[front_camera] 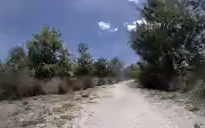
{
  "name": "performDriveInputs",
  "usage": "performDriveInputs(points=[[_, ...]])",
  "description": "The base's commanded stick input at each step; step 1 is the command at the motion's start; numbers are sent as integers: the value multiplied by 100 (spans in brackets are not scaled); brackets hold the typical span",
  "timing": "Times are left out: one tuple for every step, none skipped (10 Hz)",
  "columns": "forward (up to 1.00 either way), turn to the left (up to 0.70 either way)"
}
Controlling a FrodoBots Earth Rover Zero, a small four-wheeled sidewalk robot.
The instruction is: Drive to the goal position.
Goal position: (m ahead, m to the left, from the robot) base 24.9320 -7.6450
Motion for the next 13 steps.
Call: performDriveInputs(points=[[85, 0], [85, 0], [85, 0], [85, 0], [85, 0], [85, 0], [85, 0], [85, 0], [85, 0], [85, 0], [85, 0], [85, 0], [85, 0]])
